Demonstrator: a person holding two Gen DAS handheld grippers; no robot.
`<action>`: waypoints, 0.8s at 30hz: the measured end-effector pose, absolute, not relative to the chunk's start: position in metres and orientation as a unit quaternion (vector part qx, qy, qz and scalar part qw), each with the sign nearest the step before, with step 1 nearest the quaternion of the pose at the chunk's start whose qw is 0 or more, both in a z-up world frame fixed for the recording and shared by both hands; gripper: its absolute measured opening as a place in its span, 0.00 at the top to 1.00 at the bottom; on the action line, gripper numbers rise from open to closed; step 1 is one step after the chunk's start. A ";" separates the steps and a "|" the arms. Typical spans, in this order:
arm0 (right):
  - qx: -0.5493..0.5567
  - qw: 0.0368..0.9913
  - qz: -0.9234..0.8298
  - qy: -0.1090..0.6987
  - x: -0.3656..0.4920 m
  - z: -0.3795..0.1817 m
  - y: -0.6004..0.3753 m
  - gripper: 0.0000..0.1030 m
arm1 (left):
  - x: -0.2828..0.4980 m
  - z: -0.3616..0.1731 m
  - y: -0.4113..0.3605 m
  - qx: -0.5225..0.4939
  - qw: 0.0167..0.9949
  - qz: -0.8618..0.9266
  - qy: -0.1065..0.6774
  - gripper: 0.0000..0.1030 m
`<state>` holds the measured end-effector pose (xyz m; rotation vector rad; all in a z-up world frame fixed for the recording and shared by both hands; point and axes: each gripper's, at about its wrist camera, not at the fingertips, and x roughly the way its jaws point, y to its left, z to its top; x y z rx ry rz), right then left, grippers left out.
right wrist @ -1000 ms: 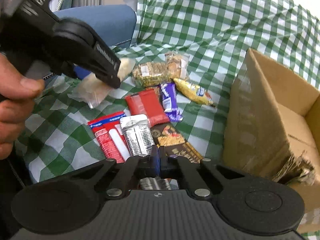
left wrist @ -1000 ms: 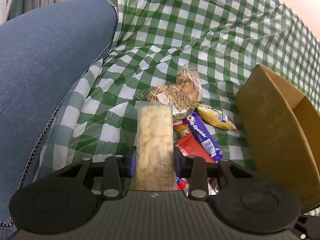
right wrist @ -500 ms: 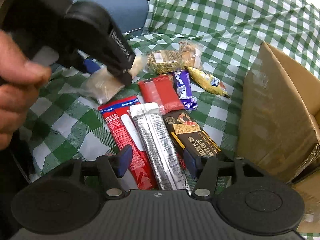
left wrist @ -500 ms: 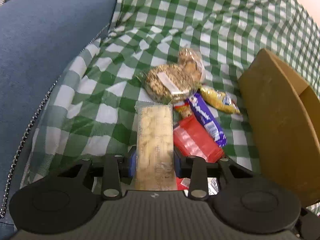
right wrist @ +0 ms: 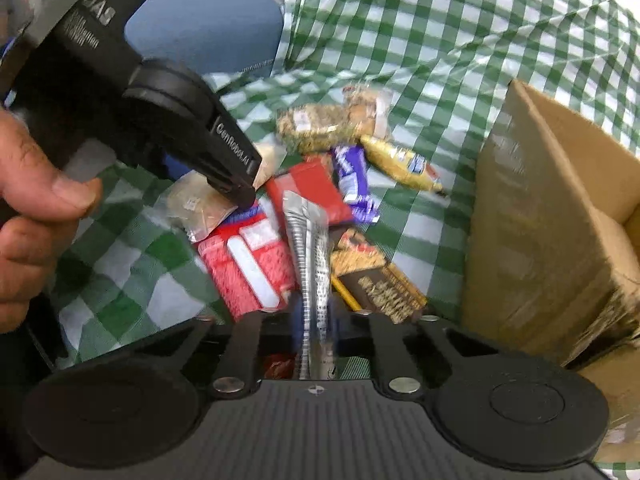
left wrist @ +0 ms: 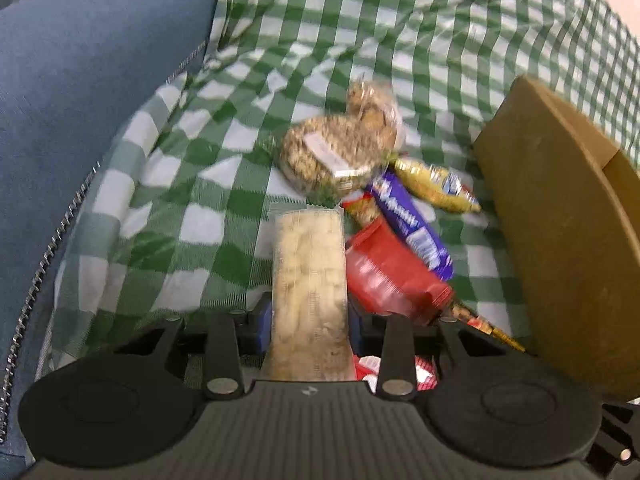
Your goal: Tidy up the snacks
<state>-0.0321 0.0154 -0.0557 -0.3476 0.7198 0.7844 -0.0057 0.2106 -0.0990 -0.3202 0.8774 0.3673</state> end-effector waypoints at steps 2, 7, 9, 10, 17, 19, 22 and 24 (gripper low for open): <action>-0.156 0.855 0.369 0.330 -0.033 -0.049 0.011 0.95 | -0.011 -0.092 0.210 -0.156 0.886 0.173 0.402 0.61; -0.147 0.868 0.366 0.301 -0.040 -0.035 0.002 0.96 | -0.023 -0.077 0.207 -0.170 0.899 0.170 0.365 0.61; -0.137 0.873 0.365 0.294 -0.042 -0.029 -0.003 0.96 | -0.027 -0.073 0.205 -0.174 0.903 0.169 0.355 0.61; -0.131 0.876 0.364 0.289 -0.043 -0.025 -0.005 0.96 | -0.029 -0.071 0.204 -0.175 0.904 0.167 0.352 0.61; -0.095 0.896 0.362 0.241 -0.053 0.012 -0.028 0.96 | -0.033 -0.061 0.190 -0.162 0.913 0.155 0.342 0.61; -0.084 0.901 0.360 0.229 -0.052 0.024 -0.036 0.96 | -0.035 -0.058 0.186 -0.159 0.915 0.151 0.339 0.61; -0.069 0.909 0.354 0.208 -0.047 0.042 -0.050 0.96 | -0.034 -0.053 0.179 -0.150 0.919 0.148 0.334 0.61; -0.050 0.915 0.350 0.196 -0.039 0.057 -0.063 0.96 | -0.033 -0.049 0.175 -0.145 0.922 0.143 0.330 0.61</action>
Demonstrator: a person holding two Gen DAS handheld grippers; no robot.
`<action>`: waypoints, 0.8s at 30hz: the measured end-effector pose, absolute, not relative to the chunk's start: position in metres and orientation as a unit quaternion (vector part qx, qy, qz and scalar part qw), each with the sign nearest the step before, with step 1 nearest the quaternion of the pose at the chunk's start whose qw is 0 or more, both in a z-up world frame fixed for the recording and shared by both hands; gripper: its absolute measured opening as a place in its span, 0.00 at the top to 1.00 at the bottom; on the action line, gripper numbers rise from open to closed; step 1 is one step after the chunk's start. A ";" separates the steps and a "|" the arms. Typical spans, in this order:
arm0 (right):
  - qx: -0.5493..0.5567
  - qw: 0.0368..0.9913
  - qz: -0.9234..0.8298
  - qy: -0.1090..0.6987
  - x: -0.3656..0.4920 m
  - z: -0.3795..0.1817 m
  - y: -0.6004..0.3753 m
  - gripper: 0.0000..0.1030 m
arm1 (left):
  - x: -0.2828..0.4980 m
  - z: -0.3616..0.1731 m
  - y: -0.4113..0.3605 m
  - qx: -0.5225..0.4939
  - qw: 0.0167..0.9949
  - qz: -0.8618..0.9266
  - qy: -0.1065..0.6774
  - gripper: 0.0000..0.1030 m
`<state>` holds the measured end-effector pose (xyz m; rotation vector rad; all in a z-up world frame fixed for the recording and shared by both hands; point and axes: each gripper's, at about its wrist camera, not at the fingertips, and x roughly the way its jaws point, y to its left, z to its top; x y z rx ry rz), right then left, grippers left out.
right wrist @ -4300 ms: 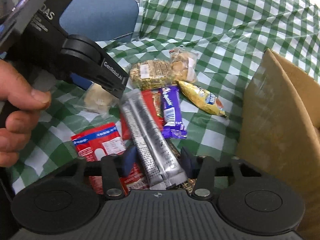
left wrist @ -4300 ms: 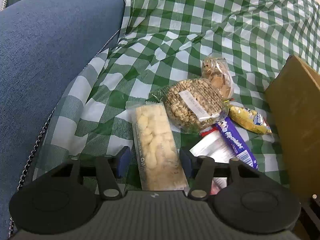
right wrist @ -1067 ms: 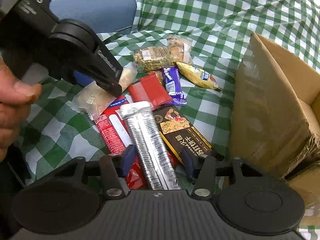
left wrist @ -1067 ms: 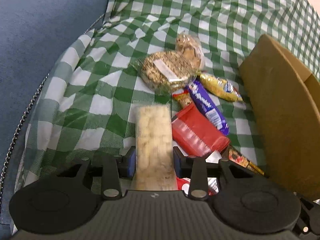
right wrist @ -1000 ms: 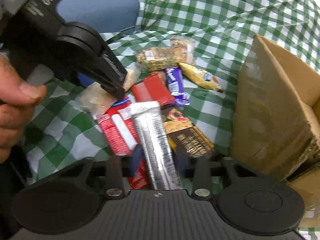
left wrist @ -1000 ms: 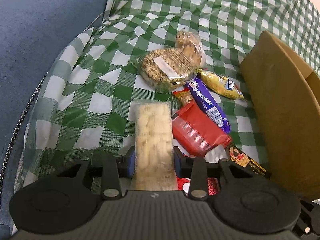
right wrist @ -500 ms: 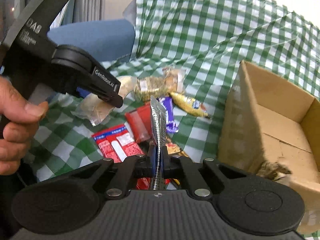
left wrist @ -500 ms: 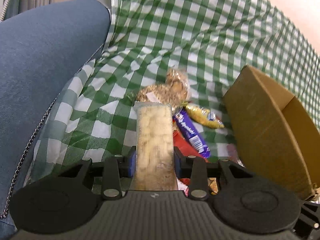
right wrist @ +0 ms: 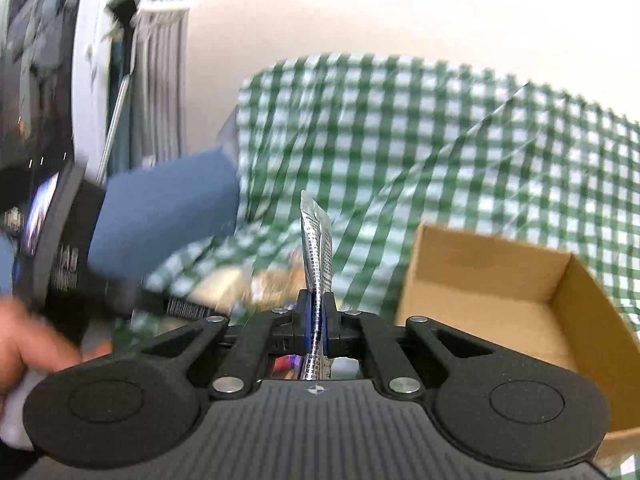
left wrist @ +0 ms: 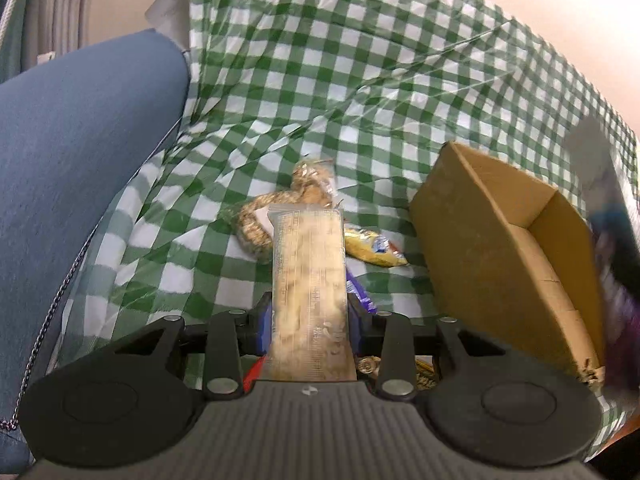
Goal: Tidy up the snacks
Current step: 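Carry the cream bar and silver packet over the box and open both tools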
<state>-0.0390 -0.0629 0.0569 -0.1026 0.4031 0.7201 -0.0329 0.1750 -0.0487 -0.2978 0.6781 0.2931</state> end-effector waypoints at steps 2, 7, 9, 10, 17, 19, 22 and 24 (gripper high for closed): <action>-0.039 0.922 0.342 0.178 -0.030 0.071 -0.078 0.96 | -0.032 -0.044 0.170 -0.140 0.926 0.136 0.324 0.61; -0.036 0.940 0.307 0.141 0.010 0.090 -0.115 0.96 | -0.027 -0.034 0.156 -0.134 0.932 0.120 0.315 0.61; -0.043 0.948 0.287 0.134 0.025 0.089 -0.131 0.96 | -0.023 -0.029 0.148 -0.129 0.935 0.113 0.311 0.61; -0.040 0.951 0.275 0.135 0.034 0.087 -0.139 0.96 | -0.021 -0.028 0.145 -0.126 0.936 0.110 0.310 0.61; 0.007 0.967 0.205 0.153 0.063 0.066 -0.179 0.96 | -0.005 -0.007 0.105 -0.083 0.956 0.071 0.273 0.61; 0.000 0.970 0.195 0.147 0.065 0.063 -0.183 0.96 | 0.003 -0.001 0.093 -0.078 0.961 0.054 0.261 0.61; 0.000 0.970 0.182 0.160 0.071 0.056 -0.193 0.96 | 0.026 0.009 0.072 -0.071 0.966 0.023 0.246 0.61; -0.003 0.971 0.175 0.165 0.075 0.054 -0.194 0.96 | 0.042 0.016 0.056 -0.063 0.970 0.000 0.233 0.61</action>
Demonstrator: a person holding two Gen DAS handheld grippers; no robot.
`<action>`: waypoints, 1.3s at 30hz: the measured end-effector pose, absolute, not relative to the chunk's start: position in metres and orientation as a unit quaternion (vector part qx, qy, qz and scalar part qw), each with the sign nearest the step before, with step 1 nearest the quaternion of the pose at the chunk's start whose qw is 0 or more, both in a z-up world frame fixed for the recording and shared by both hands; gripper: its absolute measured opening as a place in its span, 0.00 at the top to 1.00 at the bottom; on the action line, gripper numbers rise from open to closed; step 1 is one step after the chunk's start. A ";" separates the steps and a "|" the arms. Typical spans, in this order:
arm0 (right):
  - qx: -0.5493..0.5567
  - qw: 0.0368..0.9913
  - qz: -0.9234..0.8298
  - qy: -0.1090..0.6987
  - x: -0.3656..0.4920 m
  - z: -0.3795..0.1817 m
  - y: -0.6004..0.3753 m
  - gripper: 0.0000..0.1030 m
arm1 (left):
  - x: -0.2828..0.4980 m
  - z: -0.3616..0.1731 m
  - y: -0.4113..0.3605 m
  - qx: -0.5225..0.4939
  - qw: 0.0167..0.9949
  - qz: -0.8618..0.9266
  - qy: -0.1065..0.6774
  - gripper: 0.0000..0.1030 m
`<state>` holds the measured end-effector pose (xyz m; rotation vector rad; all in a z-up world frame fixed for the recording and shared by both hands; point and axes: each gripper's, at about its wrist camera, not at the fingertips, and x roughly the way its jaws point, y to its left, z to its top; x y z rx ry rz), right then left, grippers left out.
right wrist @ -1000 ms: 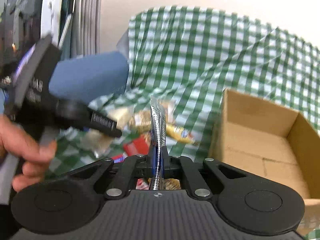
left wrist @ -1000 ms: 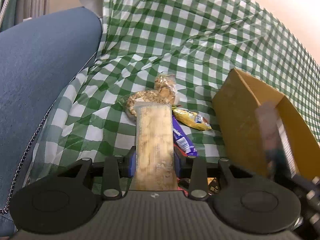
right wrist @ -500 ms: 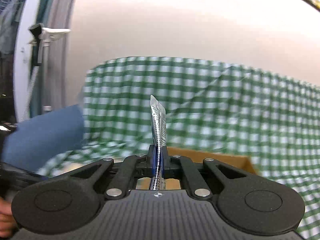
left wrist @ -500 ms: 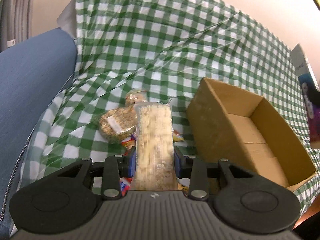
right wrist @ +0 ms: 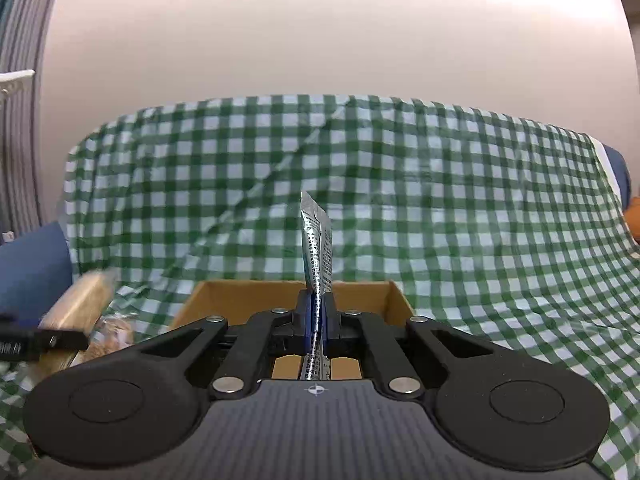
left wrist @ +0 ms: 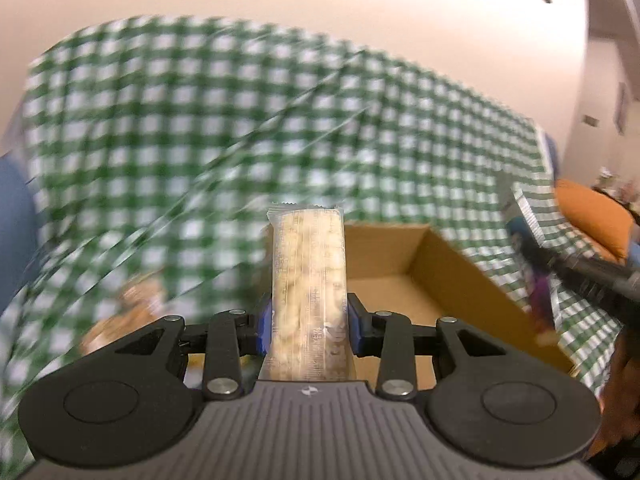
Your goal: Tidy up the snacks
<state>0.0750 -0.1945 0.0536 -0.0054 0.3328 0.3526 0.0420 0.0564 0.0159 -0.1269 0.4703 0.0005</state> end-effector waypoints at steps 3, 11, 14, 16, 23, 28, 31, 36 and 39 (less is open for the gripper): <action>-0.011 0.973 0.161 0.165 0.078 0.051 -0.198 0.96 | 0.068 0.023 0.037 -0.065 0.969 -0.050 0.233 0.61; -0.001 0.981 0.099 0.169 0.087 0.046 -0.212 0.14 | 0.095 0.030 0.056 -0.102 0.960 -0.090 0.246 0.10; 0.004 0.979 0.103 0.178 0.092 0.044 -0.210 0.15 | 0.089 0.050 0.089 -0.105 0.965 -0.050 0.237 0.10; 0.006 0.978 0.110 0.179 0.094 0.043 -0.205 0.15 | 0.083 0.069 0.121 -0.083 0.969 0.004 0.235 0.13; 0.021 0.973 0.152 0.171 0.095 0.053 -0.182 0.16 | 0.077 0.117 0.298 0.095 0.898 0.343 0.258 0.21; 0.030 0.971 0.172 0.166 0.094 0.058 -0.174 0.16 | 0.067 0.080 0.407 0.224 0.782 0.481 0.328 0.26; 0.037 0.970 0.171 0.168 0.097 0.059 -0.177 0.16 | 0.072 0.046 0.422 0.271 0.750 0.478 0.367 0.32; 0.048 0.970 0.160 0.179 0.101 0.058 -0.185 0.17 | 0.071 0.014 0.415 0.343 0.725 0.472 0.366 0.32; 0.047 0.970 0.152 0.183 0.102 0.057 -0.183 0.17 | 0.068 0.009 0.411 0.358 0.719 0.481 0.352 0.32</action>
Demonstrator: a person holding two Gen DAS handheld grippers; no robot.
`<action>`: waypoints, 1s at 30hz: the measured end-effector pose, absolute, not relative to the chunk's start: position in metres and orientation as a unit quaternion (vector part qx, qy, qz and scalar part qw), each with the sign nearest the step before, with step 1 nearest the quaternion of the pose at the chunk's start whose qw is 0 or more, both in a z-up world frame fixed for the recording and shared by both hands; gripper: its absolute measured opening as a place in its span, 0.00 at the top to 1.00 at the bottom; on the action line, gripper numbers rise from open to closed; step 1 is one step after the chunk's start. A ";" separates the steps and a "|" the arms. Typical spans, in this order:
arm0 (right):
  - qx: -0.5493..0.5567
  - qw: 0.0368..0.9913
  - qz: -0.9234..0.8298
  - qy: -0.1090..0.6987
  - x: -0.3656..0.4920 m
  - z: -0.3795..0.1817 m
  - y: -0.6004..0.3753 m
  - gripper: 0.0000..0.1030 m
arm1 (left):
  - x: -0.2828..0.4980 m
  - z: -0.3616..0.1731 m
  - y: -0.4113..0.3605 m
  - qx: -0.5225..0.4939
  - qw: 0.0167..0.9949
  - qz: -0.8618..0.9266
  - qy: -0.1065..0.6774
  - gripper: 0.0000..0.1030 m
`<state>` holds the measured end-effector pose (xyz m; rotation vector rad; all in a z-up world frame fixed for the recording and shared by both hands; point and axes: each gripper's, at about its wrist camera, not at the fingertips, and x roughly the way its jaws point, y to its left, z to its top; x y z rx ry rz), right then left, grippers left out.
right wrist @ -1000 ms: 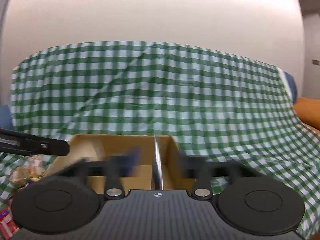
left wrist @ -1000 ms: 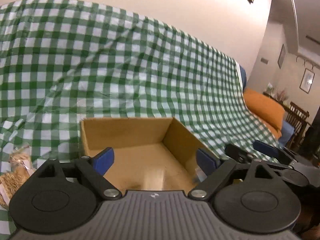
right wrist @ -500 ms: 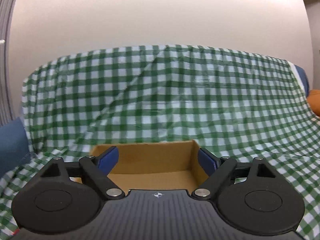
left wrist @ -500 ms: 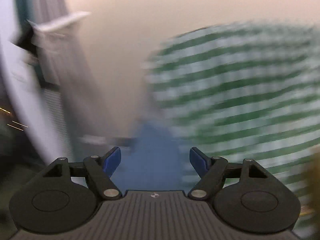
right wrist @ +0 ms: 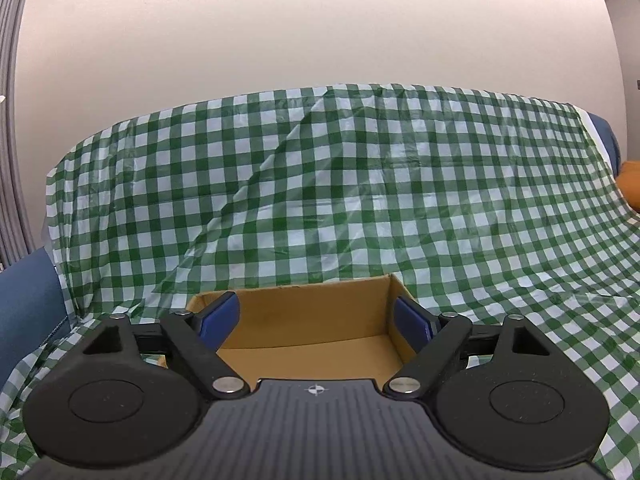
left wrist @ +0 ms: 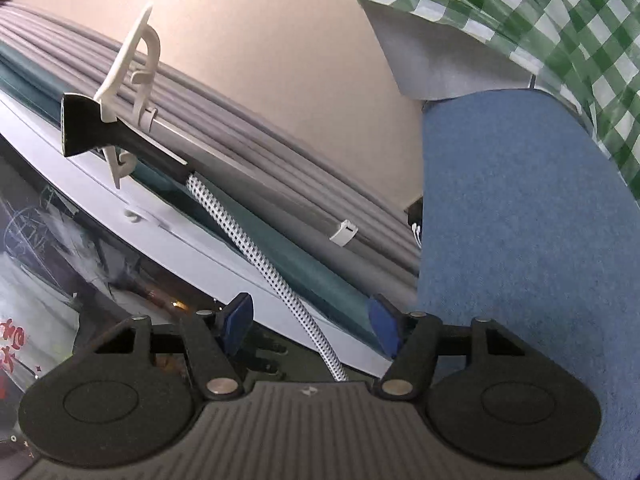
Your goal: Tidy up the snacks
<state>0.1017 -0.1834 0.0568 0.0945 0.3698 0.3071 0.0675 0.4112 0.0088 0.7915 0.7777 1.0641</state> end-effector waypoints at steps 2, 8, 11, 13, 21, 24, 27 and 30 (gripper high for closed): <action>0.046 0.971 0.148 0.184 0.102 0.056 -0.183 0.17 | 0.068 0.001 0.408 0.370 0.716 0.479 0.349 0.31; 0.049 0.971 0.139 0.187 0.102 0.056 -0.183 0.18 | 0.061 -0.008 0.397 0.394 0.715 0.469 0.337 0.31; 0.049 0.971 0.137 0.188 0.101 0.056 -0.183 0.18 | 0.058 -0.011 0.396 0.403 0.714 0.465 0.333 0.30; 0.048 0.971 0.137 0.189 0.102 0.056 -0.183 0.18 | 0.062 -0.012 0.395 0.415 0.709 0.467 0.327 0.27; 0.048 0.971 0.137 0.189 0.103 0.057 -0.185 0.19 | 0.061 -0.026 0.380 0.491 0.683 0.456 0.291 0.27; 0.050 0.971 0.134 0.189 0.103 0.057 -0.187 0.19 | 0.058 -0.020 0.380 0.480 0.700 0.441 0.292 0.25; 0.051 0.971 0.133 0.191 0.104 0.057 -0.187 0.19 | 0.055 -0.017 0.381 0.474 0.704 0.442 0.290 0.19; 0.051 0.971 0.134 0.190 0.104 0.057 -0.187 0.19 | 0.055 -0.015 0.383 0.466 0.708 0.443 0.293 0.17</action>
